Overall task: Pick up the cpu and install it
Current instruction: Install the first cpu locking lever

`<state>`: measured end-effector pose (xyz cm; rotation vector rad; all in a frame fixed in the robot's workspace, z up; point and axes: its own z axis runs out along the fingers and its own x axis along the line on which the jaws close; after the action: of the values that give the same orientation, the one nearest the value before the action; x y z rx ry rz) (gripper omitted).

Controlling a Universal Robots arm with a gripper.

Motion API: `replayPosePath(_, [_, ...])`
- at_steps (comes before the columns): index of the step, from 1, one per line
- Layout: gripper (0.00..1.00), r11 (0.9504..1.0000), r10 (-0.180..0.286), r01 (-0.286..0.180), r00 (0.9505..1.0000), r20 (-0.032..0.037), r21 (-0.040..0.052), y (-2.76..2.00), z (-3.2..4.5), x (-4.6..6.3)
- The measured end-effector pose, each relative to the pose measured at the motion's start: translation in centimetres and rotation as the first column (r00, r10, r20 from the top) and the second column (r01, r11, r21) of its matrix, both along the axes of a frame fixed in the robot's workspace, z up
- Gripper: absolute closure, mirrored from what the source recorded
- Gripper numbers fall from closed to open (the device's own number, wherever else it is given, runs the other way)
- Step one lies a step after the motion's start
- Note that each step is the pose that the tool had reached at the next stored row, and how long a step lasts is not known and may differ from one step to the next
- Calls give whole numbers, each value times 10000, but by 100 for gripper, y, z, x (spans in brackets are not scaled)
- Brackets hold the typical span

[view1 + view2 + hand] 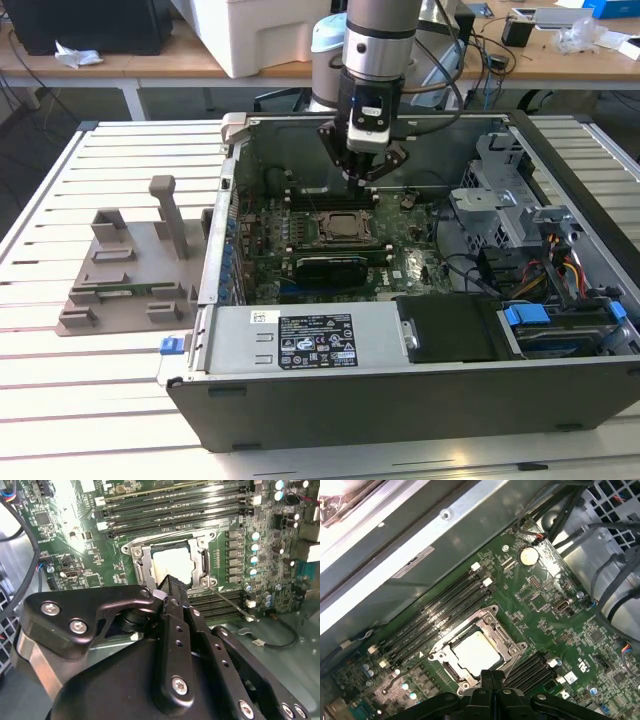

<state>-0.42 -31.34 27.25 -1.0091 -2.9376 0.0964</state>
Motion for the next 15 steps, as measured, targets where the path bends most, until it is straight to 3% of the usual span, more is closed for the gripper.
replayPosePath(6, [89, 9978, 661, -661, 9978, 0, 0, 0, 0, 0])
replayPosePath(10, [89, 9929, 1188, -1188, 9929, 0, 0, 0, 0, 0])
replayPosePath(15, [89, 9833, 1821, -1821, 9833, 0, 1, 0, 0, 0])
